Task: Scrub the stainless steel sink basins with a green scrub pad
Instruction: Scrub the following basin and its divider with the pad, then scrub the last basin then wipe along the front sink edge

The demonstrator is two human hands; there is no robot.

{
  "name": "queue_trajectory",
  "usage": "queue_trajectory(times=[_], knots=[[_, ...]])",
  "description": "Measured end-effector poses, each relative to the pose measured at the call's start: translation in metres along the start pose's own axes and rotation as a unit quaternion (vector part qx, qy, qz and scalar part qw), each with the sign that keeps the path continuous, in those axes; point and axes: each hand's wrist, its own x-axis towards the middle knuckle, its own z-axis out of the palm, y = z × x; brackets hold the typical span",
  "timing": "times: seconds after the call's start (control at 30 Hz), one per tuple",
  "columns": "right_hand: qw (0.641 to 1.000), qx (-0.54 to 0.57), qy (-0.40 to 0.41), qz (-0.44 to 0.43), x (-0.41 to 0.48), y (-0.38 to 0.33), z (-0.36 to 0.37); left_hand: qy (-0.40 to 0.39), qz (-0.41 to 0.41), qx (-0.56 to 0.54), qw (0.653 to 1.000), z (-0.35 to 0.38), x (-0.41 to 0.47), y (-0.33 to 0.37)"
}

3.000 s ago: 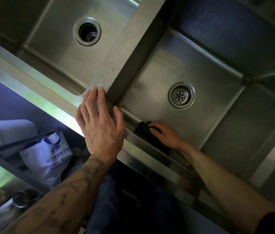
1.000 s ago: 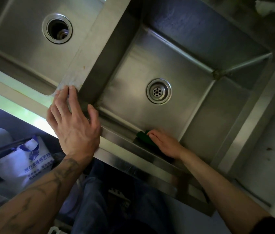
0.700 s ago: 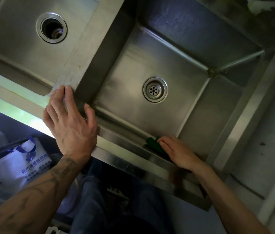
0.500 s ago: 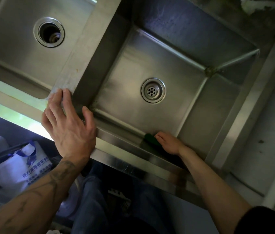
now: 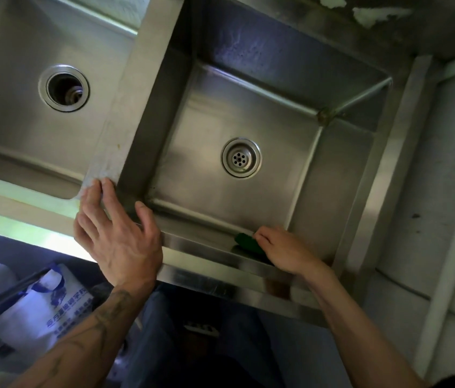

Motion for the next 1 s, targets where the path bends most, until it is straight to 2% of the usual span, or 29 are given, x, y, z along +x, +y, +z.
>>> queue_trajectory(times=[0.07,0.2,0.3,0.4,0.53,0.6,0.7,0.8,0.9,1.0], knots=[[0.999,0.013,0.02,-0.031,0.005,-0.025,0.004,-0.001,0.001,0.001,1.0,0.001,0.0,-0.001],[0.991,0.08,-0.016,-0.104,0.035,-0.103,0.005,-0.004,0.001,-0.009,1.0,-0.001,0.0,-0.002],[0.986,0.074,-0.012,-0.146,0.046,-0.13,0.006,-0.01,0.003,-0.018,1.0,-0.002,0.0,-0.003],[0.989,0.069,-0.028,-0.127,0.034,-0.099,0.0,-0.024,-0.005,-0.026,0.999,-0.004,-0.001,-0.003],[0.999,0.048,-0.025,-0.001,0.005,-0.026,-0.008,-0.055,-0.007,-0.038,0.998,-0.008,0.0,0.0],[0.998,0.05,-0.022,0.03,-0.002,-0.01,-0.01,-0.065,0.005,-0.041,0.997,-0.01,0.0,0.001],[0.993,0.115,-0.029,0.023,0.003,-0.023,-0.014,-0.074,0.03,-0.042,0.996,-0.011,-0.001,0.008],[0.982,0.181,-0.028,-0.04,0.015,-0.051,-0.01,-0.116,0.114,-0.062,0.985,-0.007,-0.009,0.031],[0.964,0.259,0.046,-0.048,0.02,-0.061,-0.004,-0.201,0.156,-0.09,0.963,0.004,-0.018,0.066],[0.921,0.33,0.207,0.016,0.013,-0.061,-0.008,-0.253,0.139,-0.142,0.947,0.014,-0.029,0.098]])
